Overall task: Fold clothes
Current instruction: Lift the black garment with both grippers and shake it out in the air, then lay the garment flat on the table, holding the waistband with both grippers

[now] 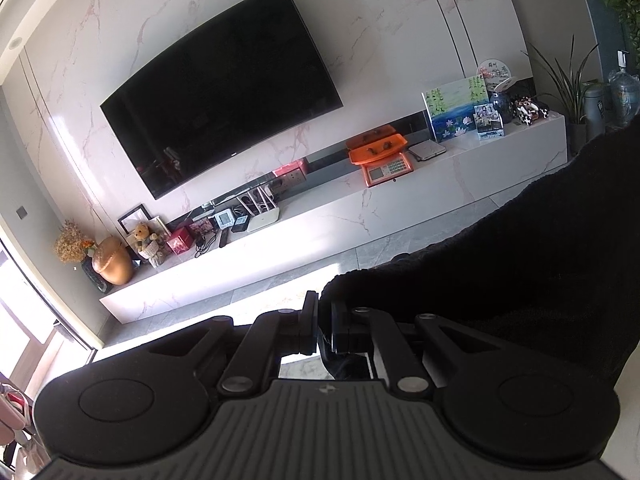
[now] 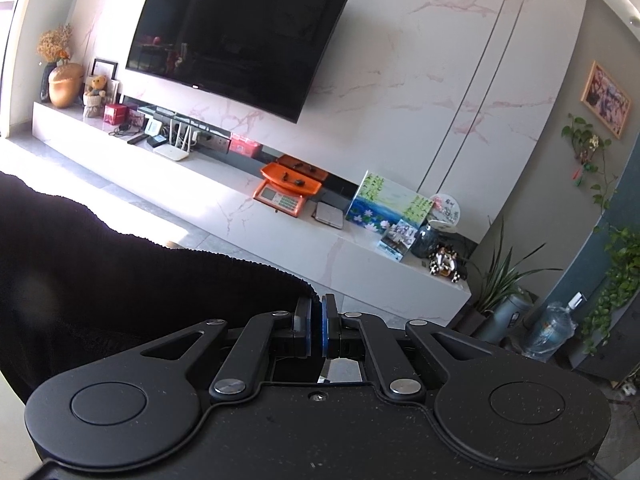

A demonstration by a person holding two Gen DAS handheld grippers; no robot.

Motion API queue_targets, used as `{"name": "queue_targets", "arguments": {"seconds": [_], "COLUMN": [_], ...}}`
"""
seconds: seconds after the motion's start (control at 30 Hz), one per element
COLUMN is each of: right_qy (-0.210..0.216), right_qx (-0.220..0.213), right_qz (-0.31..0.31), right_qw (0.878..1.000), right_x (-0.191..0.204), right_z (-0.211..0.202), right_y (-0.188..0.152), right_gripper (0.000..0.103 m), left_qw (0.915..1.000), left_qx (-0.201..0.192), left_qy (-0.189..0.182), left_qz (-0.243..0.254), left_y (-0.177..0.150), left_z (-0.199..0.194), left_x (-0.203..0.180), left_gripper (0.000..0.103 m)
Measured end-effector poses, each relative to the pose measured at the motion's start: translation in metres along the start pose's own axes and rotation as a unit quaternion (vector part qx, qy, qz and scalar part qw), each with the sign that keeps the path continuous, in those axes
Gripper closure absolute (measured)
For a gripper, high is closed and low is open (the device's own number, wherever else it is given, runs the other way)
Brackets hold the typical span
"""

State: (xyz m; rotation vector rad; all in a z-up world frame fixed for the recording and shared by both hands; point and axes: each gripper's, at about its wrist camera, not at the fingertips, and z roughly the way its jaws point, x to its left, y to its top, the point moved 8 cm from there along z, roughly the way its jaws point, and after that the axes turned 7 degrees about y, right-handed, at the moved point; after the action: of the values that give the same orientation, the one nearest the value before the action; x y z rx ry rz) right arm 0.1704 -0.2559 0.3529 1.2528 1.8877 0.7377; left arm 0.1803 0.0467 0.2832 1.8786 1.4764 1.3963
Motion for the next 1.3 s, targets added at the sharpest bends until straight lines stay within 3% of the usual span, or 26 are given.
{"name": "queue_targets", "arguments": {"seconds": [0.17,0.33,0.57,0.9,1.13,1.3], "right_qy": [-0.002,0.028,0.084,0.155,0.2,0.222], "right_qx": [-0.012,0.028,0.122,0.224,0.271,0.29], "right_qz": [-0.019,-0.029,-0.042,-0.028,-0.003,0.018], "right_qw": [1.0,0.999,0.988,0.962,0.942,0.931], "right_x": [0.001,0.012,0.049,0.099,0.127,0.136], "right_z": [0.002,0.003,0.016,0.029,0.017,0.015], "right_y": [0.013,-0.01,-0.108,-0.264,-0.348,-0.382], "right_gripper": [0.101,0.101,0.101,0.101,0.1,0.1], "left_qw": [1.0,0.9985,0.9887,0.9653,0.9574,0.9515], "left_qx": [-0.001,0.039,0.112,0.198,0.222,0.243], "left_qy": [-0.002,-0.017,-0.079,-0.159,-0.178,-0.182], "left_qz": [-0.009,0.034,0.062,0.062,0.049,0.054], "left_y": [-0.001,-0.041,-0.137,-0.266,-0.32,-0.347], "left_z": [-0.004,-0.009,-0.014,-0.026,-0.042,-0.044], "left_x": [0.013,0.0,-0.04,-0.096,-0.119,-0.129], "left_gripper": [0.098,0.098,0.098,0.098,0.098,0.098]}}
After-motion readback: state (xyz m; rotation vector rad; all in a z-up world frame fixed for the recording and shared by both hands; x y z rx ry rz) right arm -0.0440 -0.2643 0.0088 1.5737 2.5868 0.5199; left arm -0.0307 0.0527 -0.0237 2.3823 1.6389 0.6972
